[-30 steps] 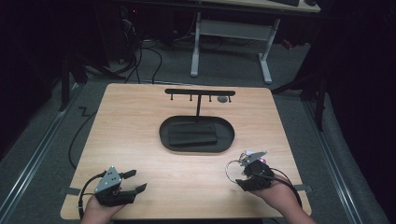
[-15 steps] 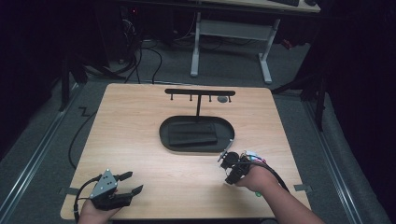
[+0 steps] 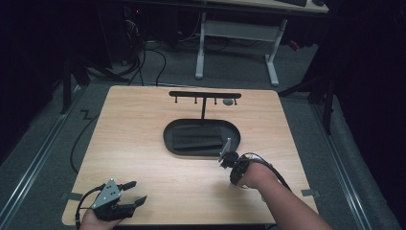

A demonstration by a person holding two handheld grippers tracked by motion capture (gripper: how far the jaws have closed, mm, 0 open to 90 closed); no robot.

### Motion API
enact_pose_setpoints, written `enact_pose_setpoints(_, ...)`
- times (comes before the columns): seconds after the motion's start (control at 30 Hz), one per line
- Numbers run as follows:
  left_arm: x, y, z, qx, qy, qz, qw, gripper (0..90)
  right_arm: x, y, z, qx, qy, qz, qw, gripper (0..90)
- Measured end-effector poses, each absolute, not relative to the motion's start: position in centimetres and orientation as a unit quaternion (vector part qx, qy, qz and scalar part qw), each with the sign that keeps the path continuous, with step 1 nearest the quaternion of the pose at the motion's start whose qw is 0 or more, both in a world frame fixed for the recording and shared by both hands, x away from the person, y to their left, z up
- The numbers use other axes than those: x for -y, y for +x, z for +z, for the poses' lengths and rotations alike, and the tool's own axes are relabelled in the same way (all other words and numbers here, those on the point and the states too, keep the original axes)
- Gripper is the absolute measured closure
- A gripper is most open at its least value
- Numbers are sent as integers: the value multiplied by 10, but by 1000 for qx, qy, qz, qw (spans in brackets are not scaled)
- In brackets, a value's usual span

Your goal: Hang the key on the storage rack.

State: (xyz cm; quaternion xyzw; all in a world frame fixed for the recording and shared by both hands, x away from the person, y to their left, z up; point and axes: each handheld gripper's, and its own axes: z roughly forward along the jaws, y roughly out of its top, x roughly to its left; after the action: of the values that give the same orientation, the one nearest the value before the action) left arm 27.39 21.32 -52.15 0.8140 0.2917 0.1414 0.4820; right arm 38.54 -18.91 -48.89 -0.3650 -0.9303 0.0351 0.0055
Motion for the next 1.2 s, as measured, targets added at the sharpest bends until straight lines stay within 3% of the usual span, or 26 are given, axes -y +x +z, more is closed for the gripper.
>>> enact_pose_setpoints(0.17, -209, 275, -521, -283, 818, 141, 481, 344, 185, 386, -489, 930, -365, 47, 1, 853)
enact_pose_setpoints(0.6, -207, 275, -520, -278, 819, 147, 479, 343, 184, 374, -487, 951, -306, 49, -8, 861)
enact_pose_setpoints(1.2, -210, 274, -522, -283, 822, 148, 472, 343, 198, 361, -442, 955, -288, 23, -65, 875)
